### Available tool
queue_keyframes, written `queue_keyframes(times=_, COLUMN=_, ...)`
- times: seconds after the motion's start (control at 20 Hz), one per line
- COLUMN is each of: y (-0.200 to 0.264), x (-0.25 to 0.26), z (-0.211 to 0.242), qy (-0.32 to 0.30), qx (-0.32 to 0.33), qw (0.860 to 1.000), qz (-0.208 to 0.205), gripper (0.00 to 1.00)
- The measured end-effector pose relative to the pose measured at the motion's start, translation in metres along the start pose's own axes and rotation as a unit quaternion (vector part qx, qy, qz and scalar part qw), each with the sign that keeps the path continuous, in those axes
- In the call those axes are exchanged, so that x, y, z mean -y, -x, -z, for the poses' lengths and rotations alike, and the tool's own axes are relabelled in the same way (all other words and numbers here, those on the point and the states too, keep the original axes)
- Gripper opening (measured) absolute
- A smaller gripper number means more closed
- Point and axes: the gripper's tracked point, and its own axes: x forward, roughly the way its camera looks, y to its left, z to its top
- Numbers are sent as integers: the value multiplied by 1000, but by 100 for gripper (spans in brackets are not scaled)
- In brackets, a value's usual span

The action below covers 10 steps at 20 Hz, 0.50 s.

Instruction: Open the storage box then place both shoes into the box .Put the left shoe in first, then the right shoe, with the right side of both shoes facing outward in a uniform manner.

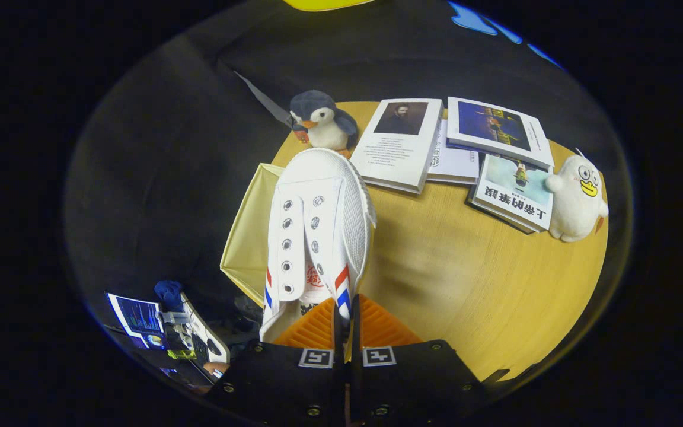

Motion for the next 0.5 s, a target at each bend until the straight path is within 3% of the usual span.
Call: queue_keyframes(times=0.5, y=-43, x=-70, z=-35, qy=71, qx=-35, qw=997, qz=-12, gripper=4)
